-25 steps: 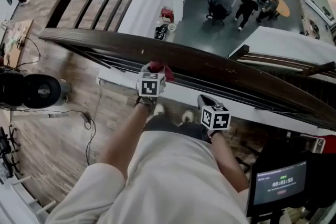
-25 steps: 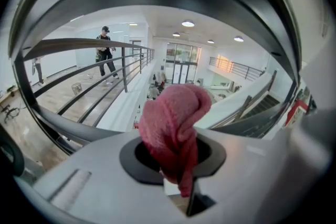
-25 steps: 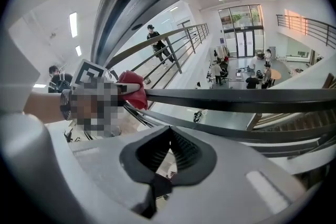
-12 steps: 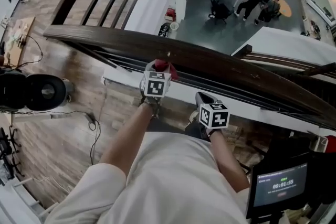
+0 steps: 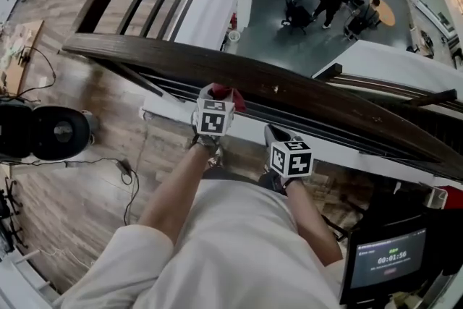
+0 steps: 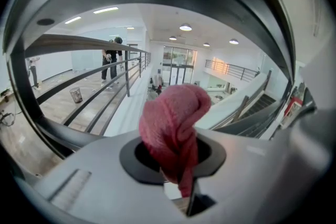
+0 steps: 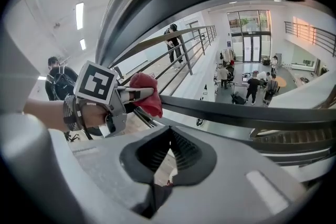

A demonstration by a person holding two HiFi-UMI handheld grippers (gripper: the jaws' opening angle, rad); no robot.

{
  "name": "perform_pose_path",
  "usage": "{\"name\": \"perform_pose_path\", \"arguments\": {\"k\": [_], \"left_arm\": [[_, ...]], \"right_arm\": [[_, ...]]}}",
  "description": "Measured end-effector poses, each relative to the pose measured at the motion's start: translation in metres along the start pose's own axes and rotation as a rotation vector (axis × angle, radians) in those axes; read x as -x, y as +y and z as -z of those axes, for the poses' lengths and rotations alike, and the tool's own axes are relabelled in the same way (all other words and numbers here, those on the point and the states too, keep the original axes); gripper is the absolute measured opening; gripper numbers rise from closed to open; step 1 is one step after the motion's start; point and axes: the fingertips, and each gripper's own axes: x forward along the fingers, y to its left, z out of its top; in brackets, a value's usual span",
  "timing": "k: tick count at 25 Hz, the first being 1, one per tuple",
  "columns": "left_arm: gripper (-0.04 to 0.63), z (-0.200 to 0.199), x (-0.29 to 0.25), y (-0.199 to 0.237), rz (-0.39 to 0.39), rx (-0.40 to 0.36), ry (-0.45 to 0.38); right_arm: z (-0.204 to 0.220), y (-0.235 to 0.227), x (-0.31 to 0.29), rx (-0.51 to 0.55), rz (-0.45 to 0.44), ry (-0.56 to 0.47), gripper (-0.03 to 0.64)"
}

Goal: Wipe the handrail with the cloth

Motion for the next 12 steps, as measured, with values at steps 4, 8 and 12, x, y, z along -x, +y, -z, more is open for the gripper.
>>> {"name": "perform_pose_path", "arguments": {"k": [4, 8, 12], "left_arm": [[0.084, 0.001, 0.007, 0.022, -0.009, -0.029, -0.007], [0.084, 0.004, 0.010, 0.051, -0.020, -0.086, -0.008], [0.084, 0.006, 0.016, 0.086, -0.040, -0.087, -0.010]], "right_arm": [[-0.009, 0.019, -0.016, 0.001, -0.011, -0.001, 0.003], [-0.016, 0.039, -0.037, -0.004, -0.025, -0.002, 0.003], [-0.020, 0.058, -0.056, -0.014, -0.039, 0.005, 0.003]]}}
